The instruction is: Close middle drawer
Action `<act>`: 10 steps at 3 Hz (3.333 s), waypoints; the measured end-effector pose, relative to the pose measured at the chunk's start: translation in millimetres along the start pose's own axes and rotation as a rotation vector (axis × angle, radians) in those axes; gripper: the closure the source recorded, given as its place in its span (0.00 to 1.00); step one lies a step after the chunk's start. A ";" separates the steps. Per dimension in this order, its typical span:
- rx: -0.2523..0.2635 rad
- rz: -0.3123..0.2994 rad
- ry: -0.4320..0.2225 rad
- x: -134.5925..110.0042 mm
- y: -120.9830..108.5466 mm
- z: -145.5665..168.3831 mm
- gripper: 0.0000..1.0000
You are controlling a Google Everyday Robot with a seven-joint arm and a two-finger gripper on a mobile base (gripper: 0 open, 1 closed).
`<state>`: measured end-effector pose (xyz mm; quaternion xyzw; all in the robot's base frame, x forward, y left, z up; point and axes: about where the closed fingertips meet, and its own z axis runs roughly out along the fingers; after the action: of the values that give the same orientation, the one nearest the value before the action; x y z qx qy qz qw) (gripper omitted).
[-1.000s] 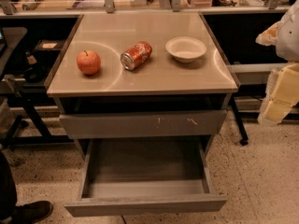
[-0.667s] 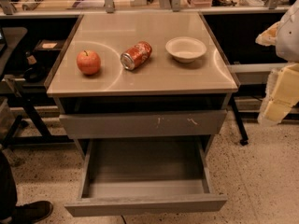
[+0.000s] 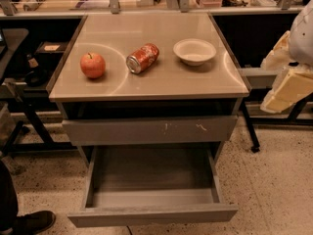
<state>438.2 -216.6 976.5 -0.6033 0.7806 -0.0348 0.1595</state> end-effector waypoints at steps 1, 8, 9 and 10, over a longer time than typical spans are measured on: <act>0.000 0.000 0.000 0.0 0.0 0.0 0.64; -0.282 0.156 0.021 62.0 138.2 134.3 1.00; -0.311 0.175 0.014 66.4 146.0 152.3 1.00; -0.348 0.229 0.000 75.8 169.4 198.2 1.00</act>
Offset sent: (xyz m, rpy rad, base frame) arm 0.0000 0.0000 0.0000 0.0000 0.0000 0.0000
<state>321.5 -215.7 731.3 -0.5291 0.8384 0.1190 0.0557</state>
